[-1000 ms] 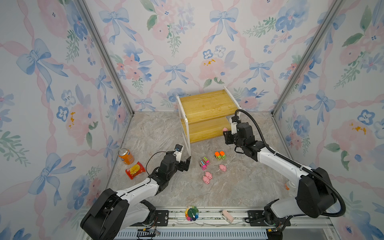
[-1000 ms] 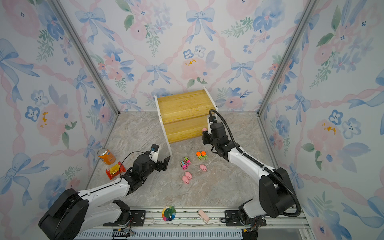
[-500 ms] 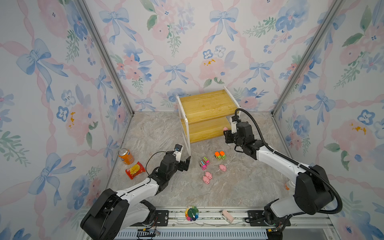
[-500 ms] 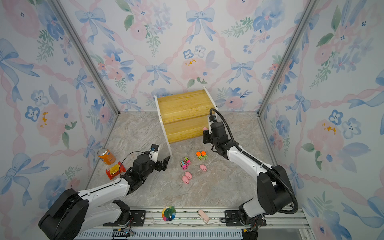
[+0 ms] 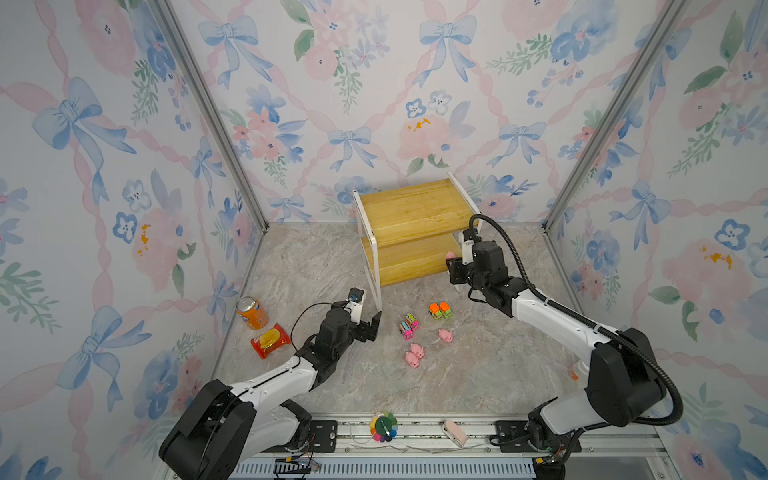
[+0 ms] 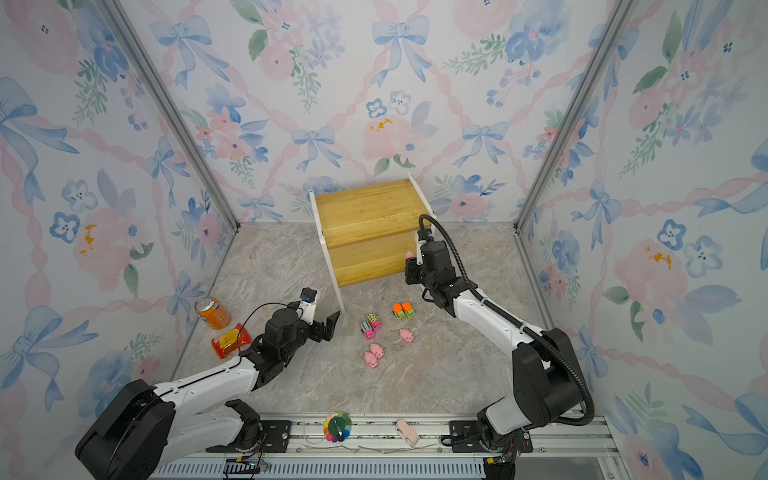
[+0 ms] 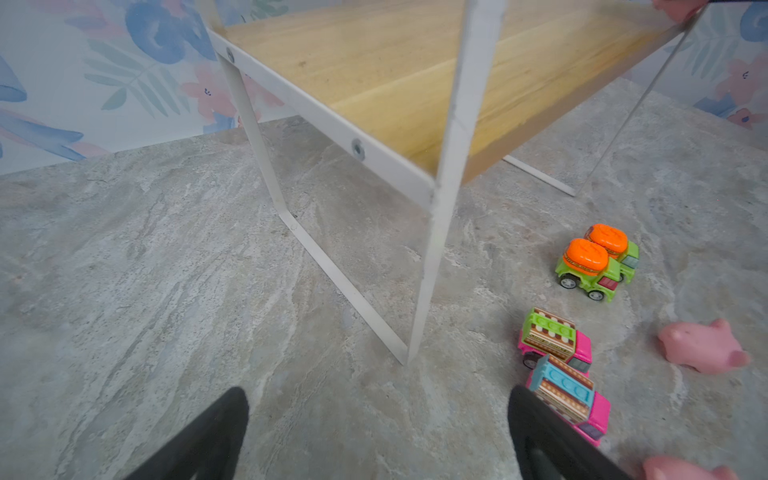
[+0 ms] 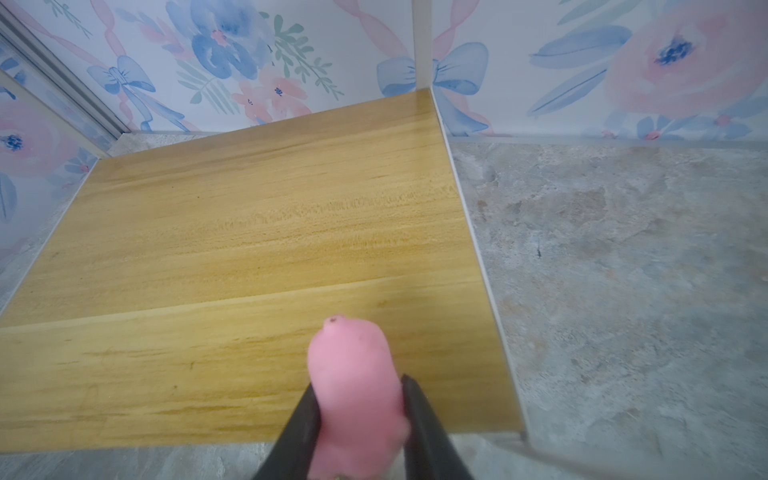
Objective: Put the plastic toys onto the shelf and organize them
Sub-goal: 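Lower the pig onto the lower shelf and open the right gripper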
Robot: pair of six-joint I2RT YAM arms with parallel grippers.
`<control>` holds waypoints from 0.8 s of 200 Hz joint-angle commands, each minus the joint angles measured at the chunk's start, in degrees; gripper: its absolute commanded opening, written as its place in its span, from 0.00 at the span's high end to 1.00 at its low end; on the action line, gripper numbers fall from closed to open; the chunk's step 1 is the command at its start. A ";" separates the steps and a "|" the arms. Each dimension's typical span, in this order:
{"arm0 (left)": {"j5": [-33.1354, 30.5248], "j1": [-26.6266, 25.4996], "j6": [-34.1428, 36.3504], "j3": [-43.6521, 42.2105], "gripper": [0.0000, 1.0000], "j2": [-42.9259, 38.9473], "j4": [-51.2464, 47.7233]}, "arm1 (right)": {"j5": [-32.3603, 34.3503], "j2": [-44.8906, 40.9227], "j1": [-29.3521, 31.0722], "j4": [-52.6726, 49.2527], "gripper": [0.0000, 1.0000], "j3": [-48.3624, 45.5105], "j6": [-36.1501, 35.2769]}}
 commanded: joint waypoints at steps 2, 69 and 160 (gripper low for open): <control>0.54 0.51 0.11 0.13 0.02 -0.55 -0.87 | 0.16 1.42 -1.35 1.08 0.68 2.39 0.57; 0.45 0.63 0.08 0.18 0.02 -0.51 -0.87 | 0.33 3.91 -0.88 1.76 0.64 2.66 0.84; 0.65 0.72 0.09 0.22 0.02 -0.32 -0.87 | 2.18 2.99 0.33 1.27 0.52 1.41 -0.13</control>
